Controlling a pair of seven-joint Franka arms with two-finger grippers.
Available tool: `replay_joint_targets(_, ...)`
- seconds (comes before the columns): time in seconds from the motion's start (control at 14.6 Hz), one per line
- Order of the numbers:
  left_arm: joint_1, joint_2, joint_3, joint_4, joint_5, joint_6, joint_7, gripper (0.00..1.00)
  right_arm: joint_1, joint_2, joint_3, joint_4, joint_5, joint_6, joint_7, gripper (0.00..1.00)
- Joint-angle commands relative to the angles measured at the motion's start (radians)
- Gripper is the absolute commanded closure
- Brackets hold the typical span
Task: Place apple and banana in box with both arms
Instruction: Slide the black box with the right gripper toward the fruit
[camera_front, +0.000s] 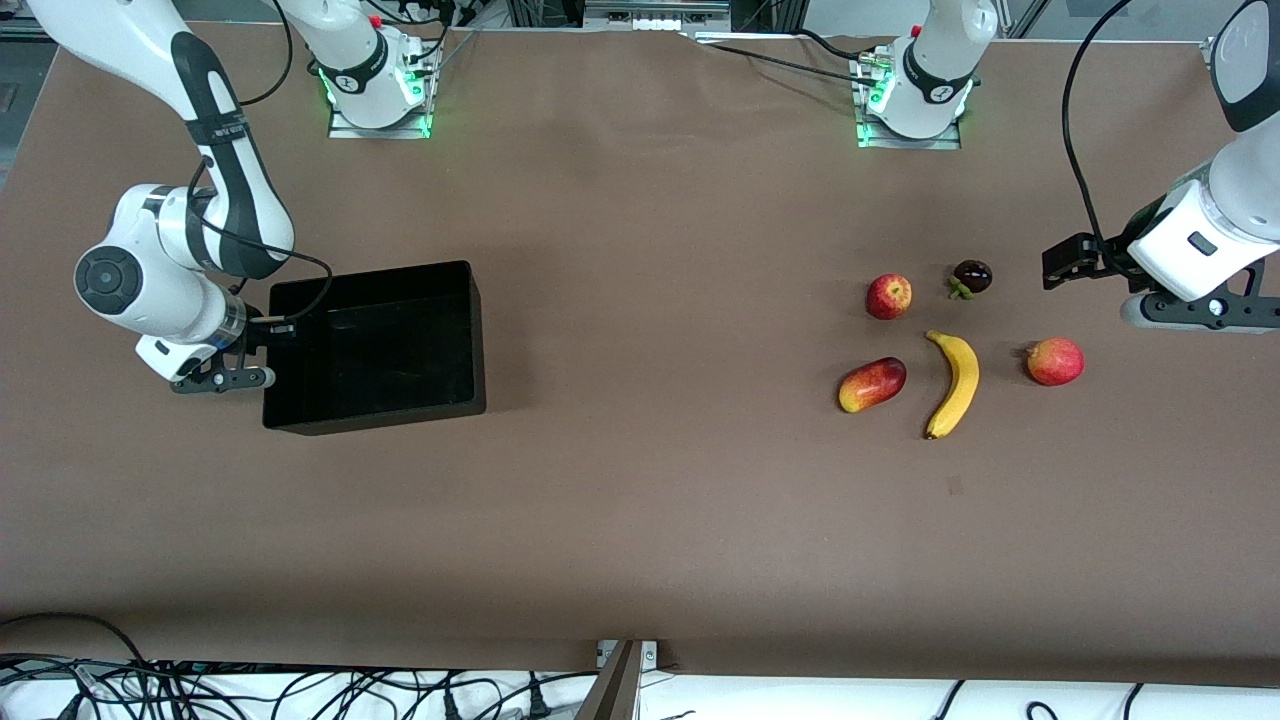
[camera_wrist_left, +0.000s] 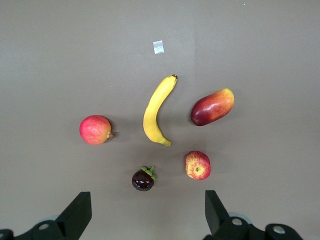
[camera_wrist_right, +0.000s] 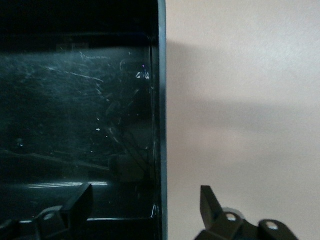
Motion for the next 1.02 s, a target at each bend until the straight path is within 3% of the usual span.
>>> replay_joint_targets(0.0,-0.003,-0.009,-0.001,0.007,0.018,-0.022,0.004,0.00,-0.026,0.010,0.004,-0.016,0.015,0.015,-0.029,0.47)
replay_joint_targets(0.2,-0.005,-0.009,-0.001,0.007,0.015,-0.020,0.003,0.00,-0.027,0.010,0.004,-0.024,0.015,0.001,-0.034,0.96)
replay_joint_targets(0.27,-0.005,-0.009,-0.003,0.008,0.015,-0.025,0.004,0.00,-0.026,0.008,0.006,-0.022,0.016,-0.007,-0.029,1.00)
replay_joint_targets(0.55,-0.002,-0.015,-0.003,0.007,0.015,-0.030,0.004,0.00,-0.024,0.002,0.018,0.053,0.077,-0.120,-0.041,1.00)
replay_joint_targets(0.82,-0.003,-0.014,-0.004,0.008,0.015,-0.027,0.004,0.00,-0.003,0.002,0.104,0.191,0.134,-0.246,0.001,1.00)
replay_joint_targets(0.96,-0.003,-0.014,-0.003,0.008,0.013,-0.025,0.004,0.00,0.029,0.010,0.159,0.252,0.145,-0.266,0.131,1.00)
